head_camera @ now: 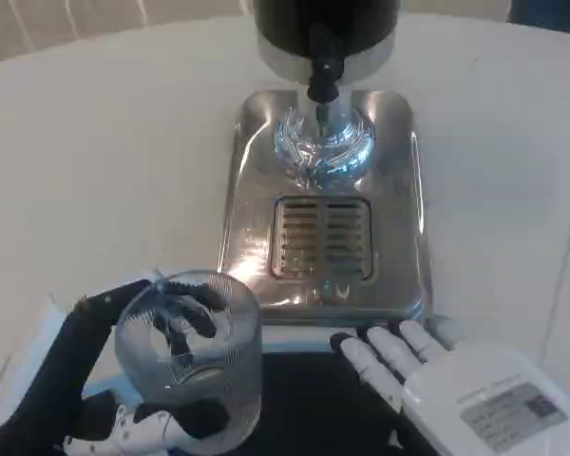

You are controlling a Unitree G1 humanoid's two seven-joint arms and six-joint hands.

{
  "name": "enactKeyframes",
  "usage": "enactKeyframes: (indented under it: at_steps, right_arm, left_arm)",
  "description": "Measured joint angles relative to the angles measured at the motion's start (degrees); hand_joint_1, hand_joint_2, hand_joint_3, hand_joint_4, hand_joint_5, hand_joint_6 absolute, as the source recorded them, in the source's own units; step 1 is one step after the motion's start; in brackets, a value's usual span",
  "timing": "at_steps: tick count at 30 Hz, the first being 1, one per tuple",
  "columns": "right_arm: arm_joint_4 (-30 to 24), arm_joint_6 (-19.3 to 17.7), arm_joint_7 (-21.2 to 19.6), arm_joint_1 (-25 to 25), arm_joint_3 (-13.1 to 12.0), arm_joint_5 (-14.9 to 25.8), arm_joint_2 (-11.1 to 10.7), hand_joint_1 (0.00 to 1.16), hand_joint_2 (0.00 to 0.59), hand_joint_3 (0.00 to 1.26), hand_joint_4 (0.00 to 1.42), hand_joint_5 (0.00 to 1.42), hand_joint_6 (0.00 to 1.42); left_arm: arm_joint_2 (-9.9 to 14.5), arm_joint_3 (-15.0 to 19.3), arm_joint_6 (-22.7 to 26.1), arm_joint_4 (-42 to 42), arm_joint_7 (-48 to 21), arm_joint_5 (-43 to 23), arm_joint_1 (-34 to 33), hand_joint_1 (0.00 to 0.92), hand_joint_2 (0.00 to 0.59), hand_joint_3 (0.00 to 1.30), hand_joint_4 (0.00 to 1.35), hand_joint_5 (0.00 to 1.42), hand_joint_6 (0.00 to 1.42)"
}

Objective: Grasp the cup under the faucet to collect the drink, then remove the cup.

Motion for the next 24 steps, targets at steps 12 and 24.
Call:
enactKeyframes:
  at_steps: [12, 24]
  right_arm:
    - [0.0, 1.3, -0.5, -0.8, 1.8, -1.9, -0.1, 0.24, 0.501, 0.0, 0.0, 0.0, 0.0]
    - [0.0, 2.7, -0.6, -1.2, 3.6, -3.4, -0.2, 0.24, 0.493, 0.0, 0.0, 0.0, 0.0]
  left_arm:
    - [0.6, 0.2, -0.7, 0.6, -0.5, -0.5, 0.3, 0.587, 0.061, 0.96, 1.16, 1.33, 0.55]
    - [0.6, 0.2, -0.9, 0.9, -0.6, -0.5, 0.3, 0.587, 0.061, 0.96, 1.16, 1.33, 0.55]
